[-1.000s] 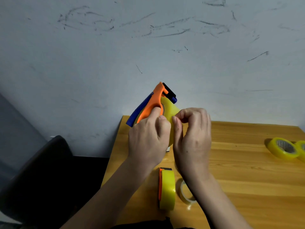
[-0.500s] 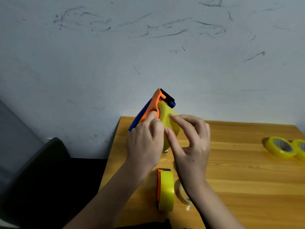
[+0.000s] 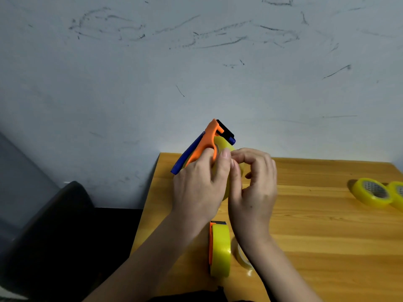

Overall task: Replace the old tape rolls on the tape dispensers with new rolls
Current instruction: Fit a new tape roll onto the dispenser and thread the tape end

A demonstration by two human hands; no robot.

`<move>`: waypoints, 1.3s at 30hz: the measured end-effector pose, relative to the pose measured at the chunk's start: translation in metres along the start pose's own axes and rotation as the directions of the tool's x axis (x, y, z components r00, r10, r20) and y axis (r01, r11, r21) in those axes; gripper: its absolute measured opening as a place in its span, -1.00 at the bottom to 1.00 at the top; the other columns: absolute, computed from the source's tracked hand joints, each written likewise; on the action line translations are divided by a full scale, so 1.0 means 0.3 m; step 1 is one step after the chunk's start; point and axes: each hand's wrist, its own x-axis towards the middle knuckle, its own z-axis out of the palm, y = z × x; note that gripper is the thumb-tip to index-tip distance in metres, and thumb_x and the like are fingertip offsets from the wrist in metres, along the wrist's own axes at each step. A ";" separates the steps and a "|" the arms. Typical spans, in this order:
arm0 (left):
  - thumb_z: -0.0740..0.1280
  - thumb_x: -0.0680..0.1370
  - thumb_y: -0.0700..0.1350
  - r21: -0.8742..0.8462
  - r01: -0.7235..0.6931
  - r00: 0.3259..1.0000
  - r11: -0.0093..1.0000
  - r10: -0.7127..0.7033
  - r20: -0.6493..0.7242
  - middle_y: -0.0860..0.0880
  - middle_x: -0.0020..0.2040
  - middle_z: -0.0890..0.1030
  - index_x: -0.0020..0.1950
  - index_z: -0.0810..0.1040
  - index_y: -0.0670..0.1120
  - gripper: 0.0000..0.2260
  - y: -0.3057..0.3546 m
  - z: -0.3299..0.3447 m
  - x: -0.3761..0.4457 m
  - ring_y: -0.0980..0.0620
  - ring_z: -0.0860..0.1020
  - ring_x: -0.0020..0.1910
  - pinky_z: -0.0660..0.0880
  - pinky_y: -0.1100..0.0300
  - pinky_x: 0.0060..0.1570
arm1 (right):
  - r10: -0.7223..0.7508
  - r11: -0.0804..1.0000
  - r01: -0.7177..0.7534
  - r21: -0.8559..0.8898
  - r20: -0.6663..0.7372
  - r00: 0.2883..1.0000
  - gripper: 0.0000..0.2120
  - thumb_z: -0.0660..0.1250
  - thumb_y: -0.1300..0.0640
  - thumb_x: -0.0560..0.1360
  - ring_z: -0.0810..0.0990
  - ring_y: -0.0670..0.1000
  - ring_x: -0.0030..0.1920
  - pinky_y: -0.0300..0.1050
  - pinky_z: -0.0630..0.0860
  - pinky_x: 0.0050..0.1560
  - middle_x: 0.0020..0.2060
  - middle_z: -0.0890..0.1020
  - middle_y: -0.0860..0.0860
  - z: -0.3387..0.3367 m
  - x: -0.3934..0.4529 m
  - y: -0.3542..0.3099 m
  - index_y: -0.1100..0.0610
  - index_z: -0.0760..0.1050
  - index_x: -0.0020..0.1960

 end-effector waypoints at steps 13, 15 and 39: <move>-0.09 0.43 0.44 -0.198 0.235 0.963 0.952 -0.199 0.184 0.05 -0.45 0.45 -0.33 0.39 0.04 -0.46 -0.019 -0.016 0.015 0.04 0.45 -0.34 0.38 0.08 -0.20 | 0.067 0.992 -0.067 -0.107 -0.001 0.998 -0.91 0.23 0.09 0.60 0.59 -0.05 -0.28 -0.18 0.44 -0.23 -0.25 0.64 -0.12 -0.005 0.085 0.077 0.10 0.45 -0.04; 0.06 0.43 0.45 -0.323 0.262 0.933 0.909 -0.153 0.326 -0.01 -0.44 0.55 -0.23 0.46 -0.01 -0.46 -0.039 -0.017 0.016 -0.03 0.56 -0.41 0.52 -0.01 -0.28 | 0.207 0.978 -0.208 0.001 0.104 0.973 -0.93 0.24 0.08 0.60 0.59 -0.03 -0.33 0.03 0.51 -0.22 -0.30 0.65 -0.09 -0.011 0.119 0.109 0.02 0.41 -0.06; 0.35 0.49 -0.08 -0.285 0.579 0.494 0.763 -0.050 0.868 -0.06 -0.13 0.71 0.00 0.60 -0.10 -0.85 -0.160 -0.154 0.071 0.08 0.66 -0.14 0.53 0.30 -0.15 | 0.342 0.818 -0.575 -0.030 0.828 0.444 -0.85 0.23 0.12 0.59 0.55 0.06 -0.21 -0.23 0.39 -0.39 -0.19 0.68 0.10 -0.187 0.330 0.332 0.16 0.52 0.08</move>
